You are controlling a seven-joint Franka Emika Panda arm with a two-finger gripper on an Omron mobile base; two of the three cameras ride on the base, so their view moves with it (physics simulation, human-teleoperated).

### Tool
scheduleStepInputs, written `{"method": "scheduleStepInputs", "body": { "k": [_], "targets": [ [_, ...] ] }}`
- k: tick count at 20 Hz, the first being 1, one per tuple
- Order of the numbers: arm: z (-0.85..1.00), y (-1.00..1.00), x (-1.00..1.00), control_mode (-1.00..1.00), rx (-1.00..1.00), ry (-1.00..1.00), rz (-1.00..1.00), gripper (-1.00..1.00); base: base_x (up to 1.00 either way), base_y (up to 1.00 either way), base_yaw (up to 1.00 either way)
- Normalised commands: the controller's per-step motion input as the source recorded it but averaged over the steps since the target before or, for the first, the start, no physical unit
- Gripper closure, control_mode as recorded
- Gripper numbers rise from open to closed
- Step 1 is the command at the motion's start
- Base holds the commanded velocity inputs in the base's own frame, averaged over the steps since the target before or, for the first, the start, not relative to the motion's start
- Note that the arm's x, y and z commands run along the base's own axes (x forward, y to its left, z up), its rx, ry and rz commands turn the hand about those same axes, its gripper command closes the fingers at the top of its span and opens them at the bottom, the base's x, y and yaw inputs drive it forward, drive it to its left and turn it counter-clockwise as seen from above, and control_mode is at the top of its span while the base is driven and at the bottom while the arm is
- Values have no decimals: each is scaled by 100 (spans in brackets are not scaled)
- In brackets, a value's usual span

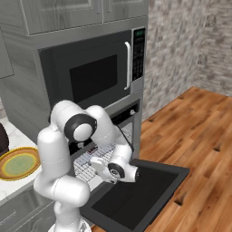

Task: Take the baked cake out of the oven and place it on the plate for cooling. Then close the oven door.

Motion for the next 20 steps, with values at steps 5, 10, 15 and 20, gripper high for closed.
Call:
{"method": "scheduleStepInputs", "body": {
  "k": [5,10,15,20],
  "targets": [
    [-34,0,28,-100,0,3,0,-100,0,0,0],
    [-35,1,35,-100,0,9,0,-100,0,0,0],
    [-33,6,37,-100,0,11,0,-100,0,0,0],
    [-33,12,38,-100,0,10,0,-100,0,0,0]
  ]
}}
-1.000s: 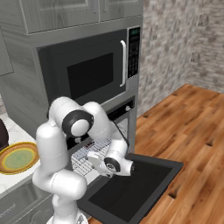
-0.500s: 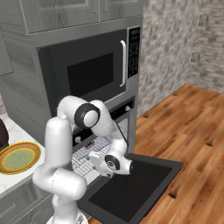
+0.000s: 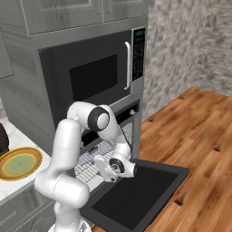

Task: Take the baked cake out of the oven and place it on the plate for cooling. Then close the oven door.

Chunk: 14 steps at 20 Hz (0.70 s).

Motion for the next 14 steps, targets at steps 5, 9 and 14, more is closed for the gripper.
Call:
{"method": "scheduleStepInputs", "body": {
  "k": [5,9,14],
  "targets": [
    [-34,14,38,-100,0,9,0,-100,0,0,0],
    [-36,10,34,-100,0,7,0,-100,0,0,0],
    [-39,3,28,-100,0,4,0,-100,0,0,0]
  ]
}}
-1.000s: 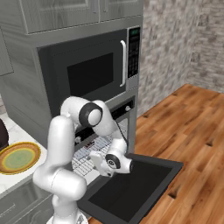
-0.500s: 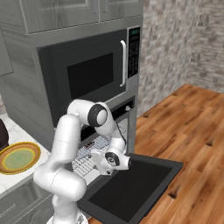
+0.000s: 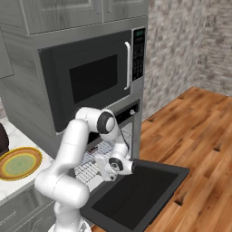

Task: Take the baked cake out of the oven and place it on the plate for cooling. Then close the oven door.

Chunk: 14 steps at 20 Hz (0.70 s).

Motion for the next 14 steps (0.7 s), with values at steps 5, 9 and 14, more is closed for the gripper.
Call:
{"method": "scheduleStepInputs", "body": {
  "k": [5,9,14],
  "targets": [
    [-45,0,24,-100,0,4,0,-100,0,0,0],
    [-42,0,23,-100,0,3,0,-100,0,0,0],
    [-32,7,23,-100,0,3,0,-100,0,0,0]
  ]
}}
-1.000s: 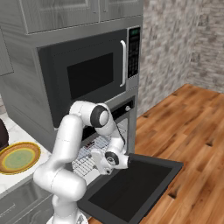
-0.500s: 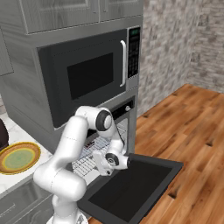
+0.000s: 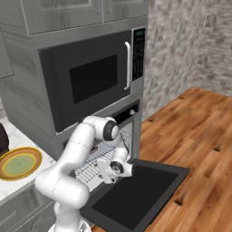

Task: Take the baked cake out of the oven and place it on the plate for cooling. Then close the oven door.

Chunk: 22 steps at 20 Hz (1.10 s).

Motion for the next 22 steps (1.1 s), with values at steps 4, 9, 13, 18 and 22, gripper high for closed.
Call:
{"method": "scheduleStepInputs", "body": {
  "k": [4,9,13,18,22],
  "targets": [
    [-29,15,27,-100,0,3,0,-100,0,0,0],
    [-31,19,29,-100,0,4,0,-100,0,0,0],
    [-35,12,26,-100,-1,4,0,-100,0,0,0],
    [-36,10,21,-100,-4,4,0,-100,0,0,0],
    [-35,17,14,-100,-6,3,0,-100,0,0,0]
  ]
}}
